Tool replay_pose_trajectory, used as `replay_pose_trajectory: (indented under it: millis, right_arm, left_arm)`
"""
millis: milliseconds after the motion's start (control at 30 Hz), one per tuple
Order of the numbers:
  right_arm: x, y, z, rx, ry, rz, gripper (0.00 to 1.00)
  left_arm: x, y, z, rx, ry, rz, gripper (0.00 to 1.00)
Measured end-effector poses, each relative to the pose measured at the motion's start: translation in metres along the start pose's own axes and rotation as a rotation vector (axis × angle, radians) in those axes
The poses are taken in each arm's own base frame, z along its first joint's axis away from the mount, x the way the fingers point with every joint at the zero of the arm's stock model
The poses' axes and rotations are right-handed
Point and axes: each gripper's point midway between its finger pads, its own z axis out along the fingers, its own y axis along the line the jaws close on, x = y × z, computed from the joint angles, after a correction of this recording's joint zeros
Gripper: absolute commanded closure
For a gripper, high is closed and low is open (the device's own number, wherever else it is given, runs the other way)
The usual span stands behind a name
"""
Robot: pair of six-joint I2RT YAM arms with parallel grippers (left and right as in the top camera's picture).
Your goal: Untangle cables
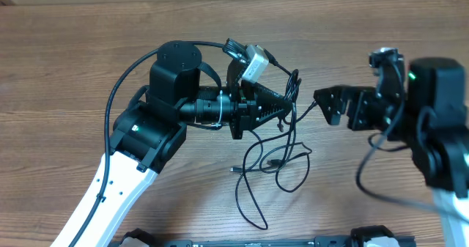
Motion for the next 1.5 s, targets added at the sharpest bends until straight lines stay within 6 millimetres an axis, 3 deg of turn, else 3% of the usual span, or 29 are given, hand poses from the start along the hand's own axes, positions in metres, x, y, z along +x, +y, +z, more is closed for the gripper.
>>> replay_pose_trajectory:
  millis: [100, 233, 433, 733, 1133, 1500]
  right_arm:
    - [-0.004, 0.011, -0.019, -0.032, -0.069, -0.041, 0.00]
    - [-0.007, 0.018, -0.029, -0.051, -0.107, -0.064, 0.00]
    - [-0.007, 0.018, -0.026, -0.055, -0.100, -0.064, 0.00]
    - [-0.007, 0.015, -0.018, -0.052, -0.075, -0.055, 0.00]
    - [-0.003, 0.013, -0.015, -0.046, -0.050, -0.044, 0.00]
    - [0.003, 0.012, -0.015, -0.046, -0.026, -0.056, 0.00]
  left_arm:
    - [0.000, 0.000, 0.000, 0.000, 0.000, 0.000, 0.96]
    - [0.000, 0.000, 0.000, 0.000, -0.001, 0.000, 0.96]
    - [0.000, -0.005, 0.003, 0.015, 0.000, -0.003, 0.96]
    - [0.005, -0.032, 0.019, 0.092, 0.021, 0.039, 0.96]
    - [0.004, -0.031, 0.020, 0.086, 0.018, 0.039, 0.96]
    - [-0.003, -0.013, 0.020, -0.019, -0.022, -0.010, 0.96]
